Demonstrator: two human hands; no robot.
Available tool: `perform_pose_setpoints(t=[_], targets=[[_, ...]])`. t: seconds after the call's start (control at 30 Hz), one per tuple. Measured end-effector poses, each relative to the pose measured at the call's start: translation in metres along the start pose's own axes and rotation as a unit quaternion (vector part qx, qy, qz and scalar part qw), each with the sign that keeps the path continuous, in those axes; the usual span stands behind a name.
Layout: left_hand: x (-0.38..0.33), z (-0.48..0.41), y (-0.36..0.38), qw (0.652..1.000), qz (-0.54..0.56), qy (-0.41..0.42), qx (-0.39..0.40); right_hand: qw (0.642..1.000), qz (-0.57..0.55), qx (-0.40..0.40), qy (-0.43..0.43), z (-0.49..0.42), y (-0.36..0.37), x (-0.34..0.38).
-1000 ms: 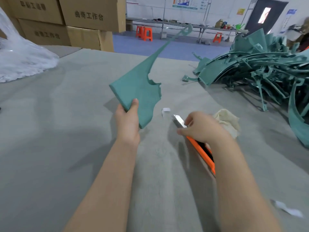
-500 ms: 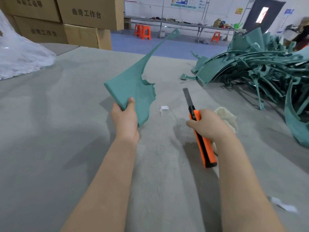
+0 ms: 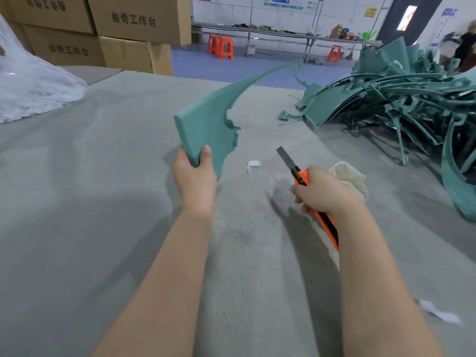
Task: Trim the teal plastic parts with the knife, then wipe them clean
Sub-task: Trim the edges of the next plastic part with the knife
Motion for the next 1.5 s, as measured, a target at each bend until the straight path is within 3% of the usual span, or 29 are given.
perform_pose_setpoints(t=[0.07,0.17,0.27,0.37,0.5,0.67,0.7,0.77,0.83,1.0,1.13,1.23,1.37,1.5], targets=[[-0.003,0.000,0.000,1.000,-0.014,0.011,0.008,0.988,-0.148,-0.041,-0.025,-0.001,-0.009,0.003],[-0.010,-0.002,0.002,0.997,-0.057,0.044,0.039,0.927,-0.341,-0.137,-0.080,0.006,-0.033,0.006],[-0.021,-0.005,0.003,0.991,-0.079,0.077,0.079,0.880,-0.447,-0.130,-0.097,0.014,-0.040,0.005],[-0.034,-0.006,0.003,0.984,-0.096,0.107,0.108,0.880,-0.449,-0.114,-0.109,0.016,-0.040,0.004],[-0.053,-0.005,0.003,0.972,-0.132,0.155,0.117,0.922,-0.354,-0.100,-0.119,0.014,-0.035,0.009],[-0.065,0.000,-0.006,0.957,-0.160,0.240,0.021,0.923,-0.349,-0.133,-0.097,0.014,-0.033,0.009],[-0.057,-0.002,-0.007,0.965,-0.151,0.214,0.010,0.919,-0.354,-0.141,-0.097,0.014,-0.034,0.010],[-0.033,-0.006,-0.006,0.994,-0.085,0.070,0.019,0.914,-0.363,-0.150,-0.102,0.014,-0.035,0.010],[-0.013,-0.005,-0.002,0.997,-0.067,-0.013,0.044,0.913,-0.361,-0.156,-0.103,0.013,-0.035,0.009],[-0.018,-0.004,0.009,0.968,-0.184,0.125,0.119,0.926,-0.329,-0.147,-0.110,0.011,-0.032,0.011],[-0.015,0.001,0.018,0.955,-0.184,0.120,0.198,0.916,-0.362,-0.142,-0.103,0.010,-0.035,0.007],[-0.015,0.004,0.021,0.955,-0.176,0.110,0.212,0.880,-0.455,-0.108,-0.084,0.010,-0.033,0.004],[-0.017,0.002,0.017,0.968,-0.153,0.085,0.181,0.847,-0.524,-0.071,-0.052,0.009,-0.030,0.002],[-0.028,-0.004,0.005,0.975,-0.158,0.103,0.114,0.845,-0.510,-0.103,-0.127,0.016,-0.038,0.011]])
Point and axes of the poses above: each hand's wrist, its own z-axis away from the middle knuckle, its own y-axis out of the palm, x = y × z, the point moved 7 cm from there along -z, towards the middle knuckle, and after that the axes turned 13 degrees about y, right-handed, at the moved point
